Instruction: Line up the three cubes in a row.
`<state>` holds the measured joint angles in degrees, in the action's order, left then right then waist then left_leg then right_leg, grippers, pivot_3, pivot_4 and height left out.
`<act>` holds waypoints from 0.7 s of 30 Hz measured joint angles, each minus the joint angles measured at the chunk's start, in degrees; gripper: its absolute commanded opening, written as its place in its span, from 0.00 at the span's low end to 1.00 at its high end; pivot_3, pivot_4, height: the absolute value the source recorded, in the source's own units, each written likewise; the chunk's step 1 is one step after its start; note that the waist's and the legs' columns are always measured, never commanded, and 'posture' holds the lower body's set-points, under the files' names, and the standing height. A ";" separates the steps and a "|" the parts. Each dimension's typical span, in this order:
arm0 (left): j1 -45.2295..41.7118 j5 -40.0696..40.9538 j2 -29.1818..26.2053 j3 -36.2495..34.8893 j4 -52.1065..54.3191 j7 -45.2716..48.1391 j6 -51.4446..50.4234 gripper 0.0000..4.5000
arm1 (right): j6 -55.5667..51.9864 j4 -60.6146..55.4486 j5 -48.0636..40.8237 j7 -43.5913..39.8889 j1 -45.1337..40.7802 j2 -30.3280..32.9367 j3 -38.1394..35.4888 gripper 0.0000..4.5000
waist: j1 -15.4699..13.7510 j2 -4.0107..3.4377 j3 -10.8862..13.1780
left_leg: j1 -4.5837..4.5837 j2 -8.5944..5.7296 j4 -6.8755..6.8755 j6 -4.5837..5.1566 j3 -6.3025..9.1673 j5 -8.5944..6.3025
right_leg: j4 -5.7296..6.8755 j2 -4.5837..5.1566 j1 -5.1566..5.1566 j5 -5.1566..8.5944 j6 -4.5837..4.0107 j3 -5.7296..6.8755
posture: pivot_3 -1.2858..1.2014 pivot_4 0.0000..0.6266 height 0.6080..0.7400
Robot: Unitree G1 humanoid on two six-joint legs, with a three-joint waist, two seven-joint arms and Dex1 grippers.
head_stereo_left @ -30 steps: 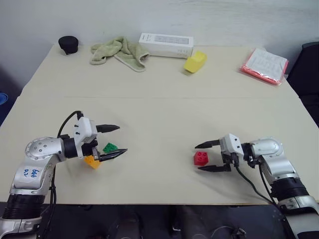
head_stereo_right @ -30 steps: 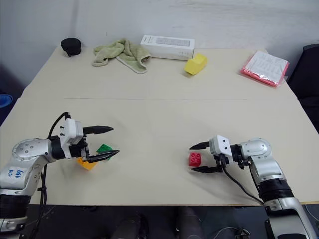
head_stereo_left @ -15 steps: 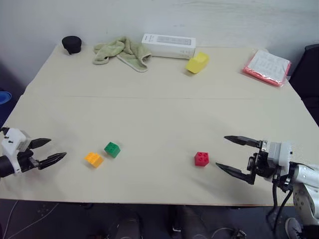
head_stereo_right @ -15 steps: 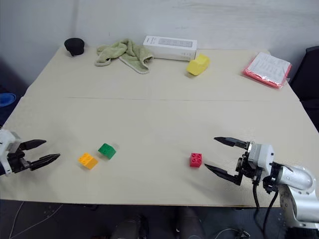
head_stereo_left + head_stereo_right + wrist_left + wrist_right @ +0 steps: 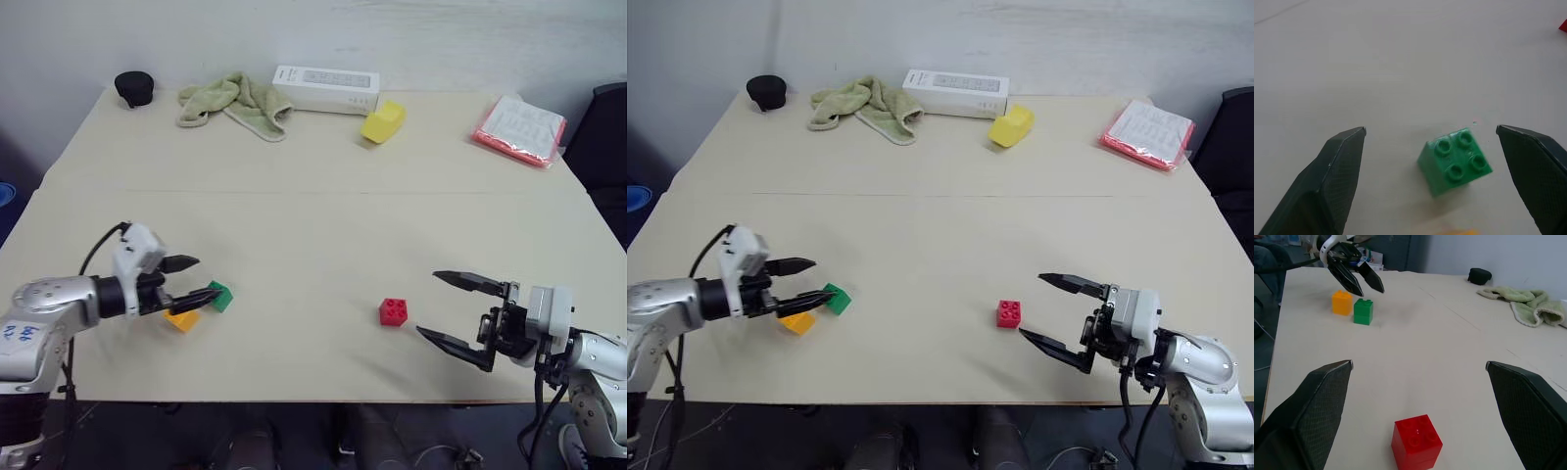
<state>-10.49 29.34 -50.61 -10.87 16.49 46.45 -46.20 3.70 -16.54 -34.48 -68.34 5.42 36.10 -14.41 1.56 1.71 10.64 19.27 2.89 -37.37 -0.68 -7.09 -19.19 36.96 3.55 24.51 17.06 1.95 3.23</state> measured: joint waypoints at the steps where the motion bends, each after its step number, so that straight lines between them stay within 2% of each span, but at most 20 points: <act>1: -0.82 -0.16 -0.07 1.22 2.19 -1.96 -3.25 1.00 | 0.08 -0.02 0.09 -0.03 -0.66 -0.36 0.86 0.99 | 0.05 0.00 0.00 | -0.02 0.00 0.01 -0.02 -0.01 0.01 | 0.02 -0.02 0.00 0.00 0.00 -0.03 | 0.52 0.24 1.00; 4: -1.97 -0.95 -1.31 2.78 4.26 -5.27 -8.41 1.00 | 0.15 -0.01 0.34 0.06 -1.33 -0.73 2.60 0.99 | 0.15 0.00 0.00 | -0.04 0.02 0.05 -0.31 -0.02 0.16 | 0.03 -0.09 0.03 0.01 -0.02 -0.05 | 0.52 0.24 1.00; 8: -1.90 -3.44 -3.19 5.46 3.44 -6.52 -10.10 1.00 | 0.39 0.00 0.59 0.38 -2.45 -0.75 2.96 0.99 | -0.07 -0.01 0.00 | -0.03 -0.01 0.03 -0.30 -0.01 0.17 | 0.02 -0.05 0.02 0.02 -0.03 -0.05 | 0.52 0.24 1.00; 11: -2.06 -4.54 -2.05 7.01 2.69 -7.18 -9.68 0.87 | 1.00 0.00 0.91 0.55 -2.59 -0.88 3.08 1.00 | -0.17 -0.01 0.00 | 0.00 -0.02 0.01 -0.28 -0.01 0.16 | 0.00 -0.04 0.02 0.02 -0.03 -0.05 | 0.52 0.24 1.00; 15: -3.87 -5.18 1.25 7.54 1.30 -8.45 -8.15 0.60 | 1.61 0.00 1.81 0.63 -2.00 -1.14 3.82 1.00 | -0.63 0.00 0.00 | 0.00 -0.04 -0.02 -0.26 0.00 0.15 | 0.00 -0.03 0.01 0.02 -0.03 -0.05 | 0.52 0.24 1.00; 19: -4.68 -5.42 1.82 8.06 0.43 -8.41 -7.69 0.33 | 2.36 0.00 1.96 0.97 -0.48 -1.14 4.05 1.00 | -0.87 0.00 0.00 | -0.01 -0.03 -0.03 -0.26 -0.01 0.15 | 0.02 -0.03 0.01 0.02 -0.03 -0.05 | 0.52 0.24 1.00; 21: -5.53 -5.81 1.81 8.71 -1.03 -7.69 -6.40 0.33 | 2.52 0.00 2.22 1.21 -0.28 -1.14 4.06 1.00 | -0.93 -0.01 0.00 | -0.03 -0.03 -0.04 -0.26 -0.02 0.16 | 0.04 -0.03 0.00 0.02 -0.03 -0.05 | 0.52 0.24 1.00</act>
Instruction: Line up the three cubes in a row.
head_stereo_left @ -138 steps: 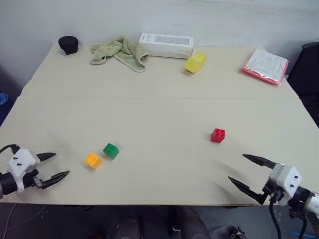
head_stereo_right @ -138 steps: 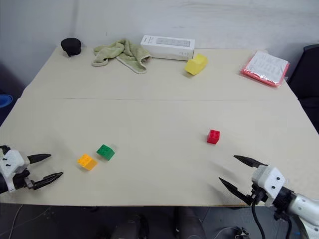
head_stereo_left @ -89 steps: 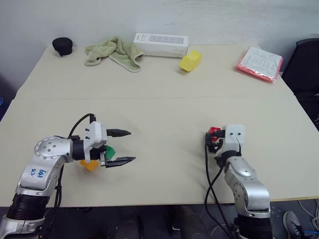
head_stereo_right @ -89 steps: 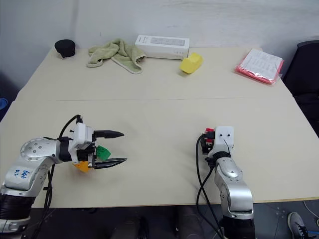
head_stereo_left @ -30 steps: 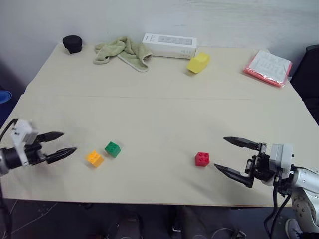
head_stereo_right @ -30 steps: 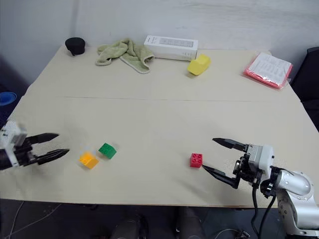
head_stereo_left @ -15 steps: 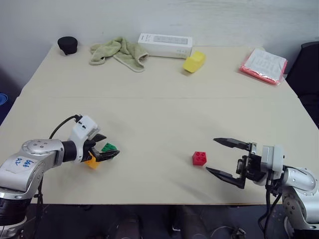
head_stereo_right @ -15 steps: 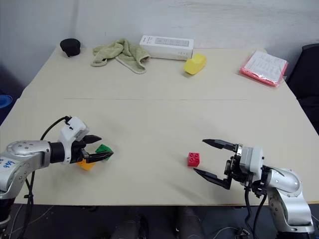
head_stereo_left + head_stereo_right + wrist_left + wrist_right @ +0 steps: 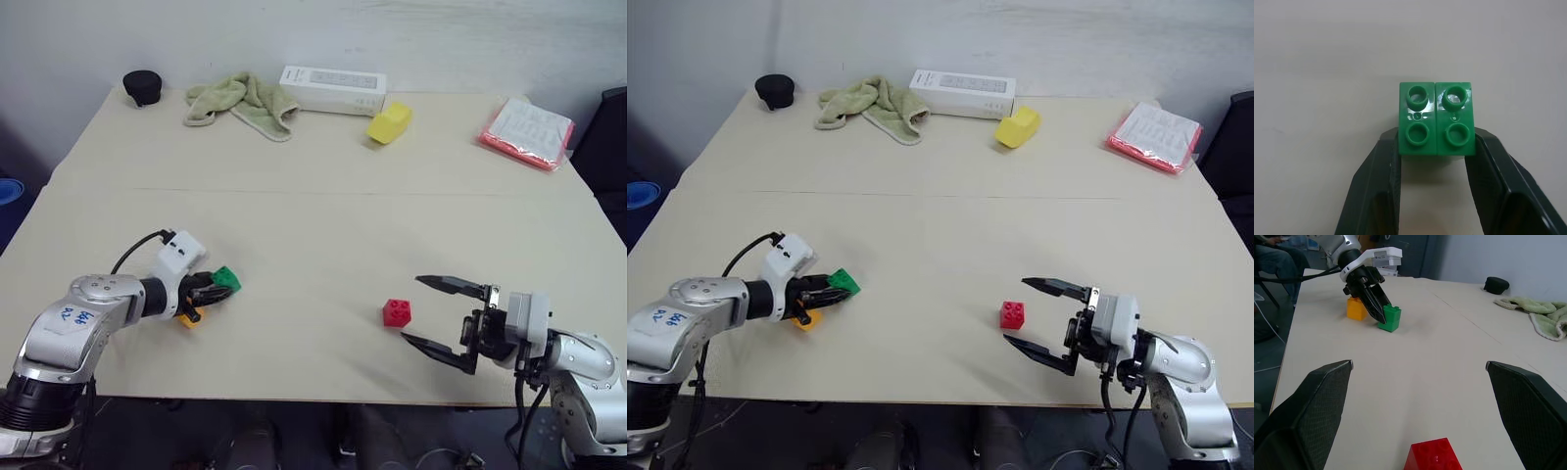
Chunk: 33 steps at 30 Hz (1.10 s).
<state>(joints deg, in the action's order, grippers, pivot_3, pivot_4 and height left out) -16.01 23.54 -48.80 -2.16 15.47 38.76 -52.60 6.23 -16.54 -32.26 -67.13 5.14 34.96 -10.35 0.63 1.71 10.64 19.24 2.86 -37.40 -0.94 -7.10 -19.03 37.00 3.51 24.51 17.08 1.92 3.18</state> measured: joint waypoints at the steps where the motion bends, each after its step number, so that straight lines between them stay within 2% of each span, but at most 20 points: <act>1: -0.58 -0.23 0.00 0.18 -0.98 0.52 0.98 0.33 | 0.03 -0.01 0.13 0.21 0.06 0.00 0.01 1.00 | -0.04 0.00 0.00 | 0.00 0.00 -0.01 0.00 0.00 0.00 | 0.01 0.00 0.00 0.00 0.00 0.00 | 0.52 0.24 1.00; 5: -5.04 -1.58 0.45 1.31 -6.95 5.09 9.54 0.33 | 0.12 -0.08 0.47 1.04 0.76 0.00 0.12 1.00 | -0.48 0.01 0.00 | 0.06 0.00 -0.04 0.00 0.01 0.00 | -0.02 -0.01 0.01 0.00 0.00 0.04 | 0.52 0.24 1.00; 9: -13.14 -2.78 0.00 3.96 -12.31 15.09 19.55 0.33 | 0.15 -0.29 0.70 1.49 1.81 0.05 -0.06 1.00 | -0.71 0.00 0.00 | 0.13 -0.03 -0.16 0.03 0.01 -0.01 | -0.02 0.00 0.00 0.00 0.00 0.11 | 0.52 0.24 1.00; 14: -26.12 -5.18 1.64 13.02 -15.89 27.77 23.87 0.33 | 0.09 -1.49 0.56 1.77 4.19 1.15 -2.25 1.00 | -0.74 0.00 0.00 | 0.36 -0.03 -0.55 0.13 0.04 -0.07 | 0.00 -0.04 -0.01 -0.01 0.06 0.18 | 0.52 0.24 1.00; 17: -31.72 -7.86 6.99 20.73 -15.84 31.27 22.51 0.33 | -0.02 -3.37 -0.44 1.98 8.83 1.88 -5.66 1.00 | -1.30 0.00 0.00 | 0.44 -0.08 -0.65 0.19 0.07 -0.10 | -0.01 -0.06 -0.01 0.00 0.16 0.16 | 0.52 0.24 1.00; 20: -32.04 -11.31 10.58 26.97 -16.12 32.54 24.37 0.33 | -0.06 -5.77 -1.12 2.26 12.38 1.99 -7.95 1.00 | -0.84 0.00 0.00 | 0.42 -0.06 -0.68 0.20 0.01 -0.11 | 0.02 -0.12 0.01 0.00 0.19 0.04 | 0.52 0.24 1.00; 24: -30.42 -17.28 14.08 31.41 -18.62 31.12 29.01 0.33 | -0.11 -8.25 -1.23 3.41 17.43 1.61 -9.06 1.00 | -0.44 0.00 0.00 | 0.27 -0.03 -0.67 0.11 0.03 -0.06 | 0.13 -0.19 -0.01 0.01 0.18 -0.06 | 0.52 0.24 1.00; 33: -29.16 -22.70 19.61 33.09 -21.04 27.38 30.32 0.33 | 0.00 -11.48 -0.98 6.56 21.68 -0.65 -9.63 1.00 | -0.58 0.01 0.00 | 0.32 -0.04 -0.67 0.16 0.10 -0.06 | 0.13 -0.19 -0.02 0.03 0.22 -0.14 | 0.52 0.24 1.00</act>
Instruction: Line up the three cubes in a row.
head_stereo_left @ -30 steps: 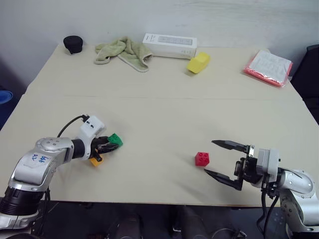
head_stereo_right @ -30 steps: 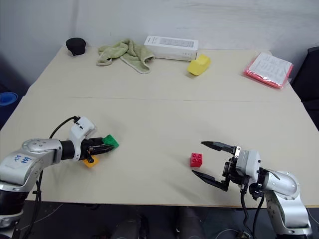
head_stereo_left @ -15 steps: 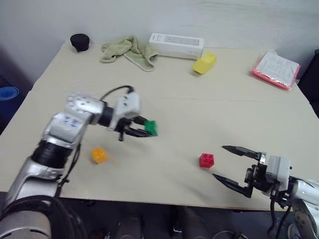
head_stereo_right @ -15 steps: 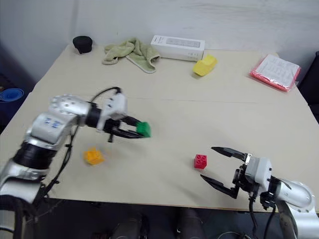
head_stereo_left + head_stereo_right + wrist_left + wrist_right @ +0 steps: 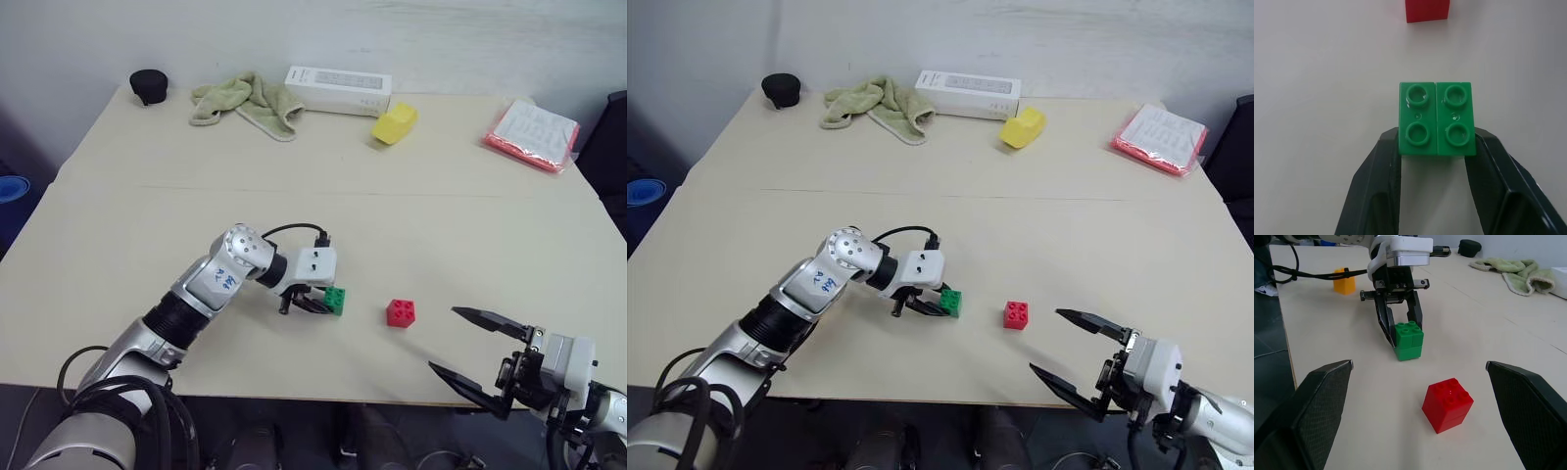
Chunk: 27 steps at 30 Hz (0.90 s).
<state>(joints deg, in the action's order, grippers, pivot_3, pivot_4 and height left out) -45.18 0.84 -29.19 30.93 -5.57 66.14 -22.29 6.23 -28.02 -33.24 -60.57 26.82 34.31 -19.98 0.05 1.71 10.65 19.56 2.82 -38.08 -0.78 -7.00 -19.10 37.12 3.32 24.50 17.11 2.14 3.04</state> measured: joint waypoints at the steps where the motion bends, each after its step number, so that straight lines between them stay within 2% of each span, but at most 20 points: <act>1: 0.00 -0.52 0.28 -0.04 -0.07 -0.29 0.11 0.33 | 0.00 -0.55 0.07 0.45 0.41 -0.41 0.00 1.00 | -0.02 0.00 0.00 | -0.01 0.00 0.00 0.00 0.00 0.00 | 0.00 0.01 -0.01 0.00 0.00 0.00 | 0.52 0.24 1.00; 2: -0.01 -0.64 0.45 -0.11 -0.14 -0.33 -0.04 0.33 | 0.01 -0.90 0.12 0.62 0.57 -0.54 0.00 1.00 | -0.02 0.00 0.00 | -0.02 -0.01 -0.01 0.01 0.00 0.00 | 0.01 0.01 -0.01 0.00 0.00 0.00 | 0.52 0.24 1.00; 4: -0.02 -0.47 1.03 -0.64 -0.23 -0.08 -1.73 0.49 | 0.09 -1.07 0.20 0.78 0.59 -0.61 0.01 1.00 | -0.02 0.00 0.00 | -0.03 -0.02 -0.02 0.02 0.01 0.01 | 0.01 0.02 -0.04 0.00 0.00 0.00 | 0.52 0.24 1.00; 11: -0.48 1.03 0.92 -2.45 1.23 1.58 -7.30 0.95 | 0.13 -0.81 0.50 0.69 -1.07 -0.60 0.03 1.00 | 0.03 0.00 0.00 | -0.01 -0.01 -0.01 0.02 0.01 0.00 | 0.01 0.01 -0.02 0.00 0.00 0.00 | 0.52 0.24 1.00; 16: -2.43 7.44 -3.47 -9.04 7.98 6.19 -11.12 0.95 | 0.68 1.39 0.53 -0.32 -2.72 -0.57 0.07 1.00 | 0.13 0.00 0.00 | 0.00 0.00 -0.01 0.01 0.02 0.01 | 0.01 0.00 -0.01 0.00 0.00 0.01 | 0.52 0.24 1.00; 19: -2.91 11.00 -8.97 -13.85 8.50 9.79 -10.68 0.95 | 1.17 2.31 0.52 -1.24 -4.34 -0.54 0.43 1.00 | 0.44 0.00 0.00 | -0.07 0.01 -0.01 -0.02 0.00 0.02 | 0.07 -0.02 -0.01 0.01 -0.02 -0.01 | 0.52 0.24 1.00; 23: 0.44 14.85 -16.52 -24.53 -0.07 14.54 -0.79 0.98 | 1.37 3.82 0.50 -1.69 -9.07 -0.74 2.75 1.00 | 1.23 -0.01 0.00 | -0.19 0.02 0.00 -0.06 -0.02 0.02 | 0.25 0.04 -0.01 0.09 -0.09 0.00 | 0.52 0.24 1.00; 27: 8.47 17.16 -19.83 -34.95 -11.09 14.85 7.59 0.98 | 0.90 3.74 0.23 -1.76 -12.98 -1.41 6.92 1.00 | 1.49 0.00 0.00 | -0.18 0.04 -0.01 -0.06 0.01 0.02 | 0.30 0.09 0.01 0.14 -0.08 0.07 | 0.52 0.24 1.00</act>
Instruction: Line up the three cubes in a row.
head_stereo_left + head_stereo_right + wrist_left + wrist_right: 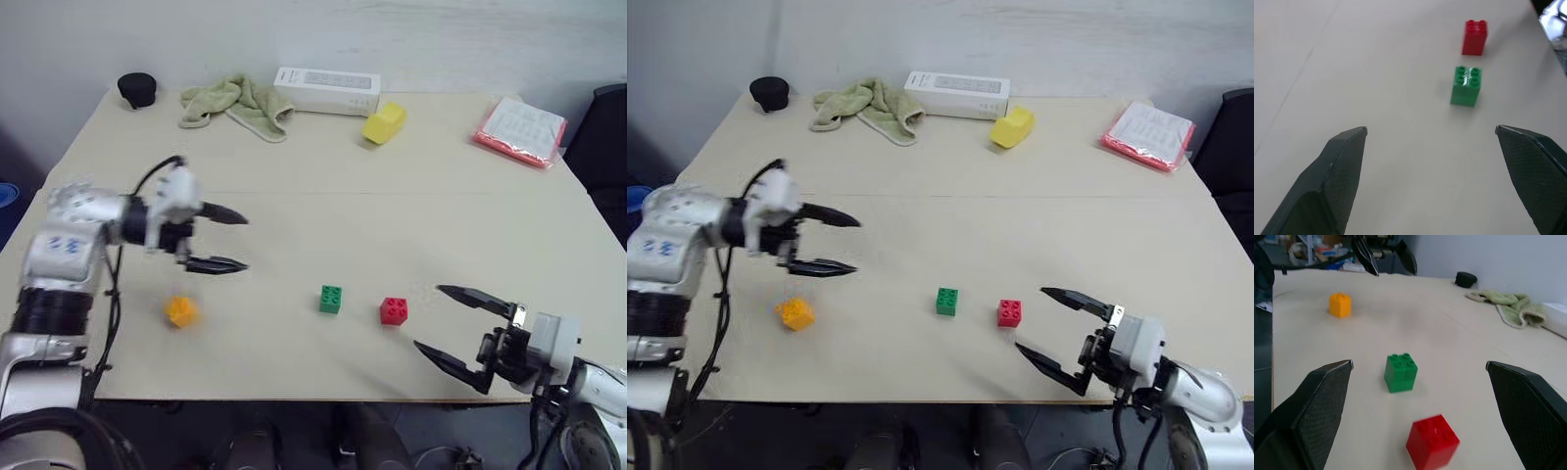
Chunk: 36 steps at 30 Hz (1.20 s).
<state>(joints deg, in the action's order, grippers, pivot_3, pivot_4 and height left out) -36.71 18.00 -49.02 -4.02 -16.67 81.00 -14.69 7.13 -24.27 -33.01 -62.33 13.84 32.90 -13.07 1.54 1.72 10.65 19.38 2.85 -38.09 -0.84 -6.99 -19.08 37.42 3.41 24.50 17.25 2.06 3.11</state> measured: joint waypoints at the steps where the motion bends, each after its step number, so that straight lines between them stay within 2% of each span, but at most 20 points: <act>1: 2.12 0.05 -0.94 -1.68 -1.89 -0.37 1.56 0.98 | -0.21 0.03 -0.01 0.02 -0.85 -0.03 1.18 1.00 | -0.05 0.01 0.00 | 0.02 0.00 -0.01 0.00 0.02 0.00 | 0.00 0.01 0.02 0.00 0.00 0.03 | 0.52 0.24 1.00; 8: 23.59 0.09 -8.02 -17.75 -15.79 -6.88 8.08 0.98 | 1.22 -0.30 1.45 -0.73 -6.06 -1.62 8.02 1.00 | 0.08 0.04 0.00 | -0.01 0.09 0.04 0.18 -0.05 -0.24 | -0.02 0.11 0.06 0.04 -0.07 0.09 | 0.52 0.24 1.00; 12: 33.21 0.78 -8.22 -22.08 -14.86 -7.14 9.03 0.98 | 1.55 -0.38 2.15 -0.43 -8.08 -1.83 9.38 1.00 | -1.04 0.18 -0.09 | 0.03 0.04 0.02 0.46 0.04 -0.51 | -0.07 0.29 0.02 0.04 -0.08 0.21 | 0.52 0.24 1.00; 15: 38.47 3.75 -7.71 -25.25 -7.83 -7.04 6.88 0.98 | 1.26 -0.39 2.12 -0.40 -8.35 -1.67 9.70 1.00 | -1.65 0.30 -0.16 | 0.05 0.04 0.02 0.46 0.12 -0.55 | -0.11 0.38 -0.01 0.05 -0.10 0.28 | 0.52 0.24 1.00; 20: 42.68 8.69 -4.54 -25.64 7.43 -7.18 2.38 0.98 | 0.06 -0.35 2.05 -0.47 -8.47 -0.49 9.61 1.00 | -1.36 0.20 -0.12 | 0.02 -0.02 0.04 0.48 0.11 -0.55 | -0.07 0.45 -0.02 0.06 -0.11 0.28 | 0.52 0.24 1.00; 24: 38.30 5.97 1.15 -17.62 10.77 -12.05 3.75 0.98 | -1.19 -0.33 2.02 -0.40 -8.83 0.09 9.66 1.00 | -1.37 0.07 -0.11 | -0.03 -0.06 0.05 0.47 0.08 -0.53 | -0.02 0.40 -0.04 0.05 -0.10 0.27 | 0.52 0.24 1.00; 28: 35.56 2.09 2.59 -12.51 8.33 -13.49 7.57 0.82 | -1.53 -0.40 2.02 -0.22 -8.25 0.47 9.23 1.00 | -1.03 0.20 -0.15 | -0.01 0.08 0.05 0.38 0.04 -0.57 | -0.07 0.15 -0.02 0.05 -0.10 0.25 | 0.52 0.24 1.00; 35: 28.14 0.70 1.75 -7.03 3.22 -10.06 10.60 0.35 | 0.32 -0.43 2.15 -0.17 -1.98 0.79 5.56 1.00 | -1.33 0.17 -0.14 | -0.02 0.07 0.04 0.39 0.02 -0.57 | -0.06 0.16 -0.04 0.05 -0.10 0.24 | 0.52 0.24 1.00; 36: 27.08 0.71 1.85 -6.38 3.13 -9.67 10.49 0.34 | 0.54 -0.45 2.17 -0.16 -1.48 0.79 5.27 1.00 | -1.34 0.17 -0.14 | -0.02 0.07 0.04 0.39 0.03 -0.57 | -0.06 0.16 -0.04 0.05 -0.11 0.25 | 0.52 0.24 1.00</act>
<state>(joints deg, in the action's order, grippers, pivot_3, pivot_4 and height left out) -9.62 18.70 -47.18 -10.40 -13.54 71.33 -4.20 7.67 -24.73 -30.85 -62.50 12.37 33.69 -7.80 0.20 1.89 10.51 19.36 2.92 -38.05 -0.46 -6.96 -19.65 37.37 3.57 24.46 17.30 1.96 3.36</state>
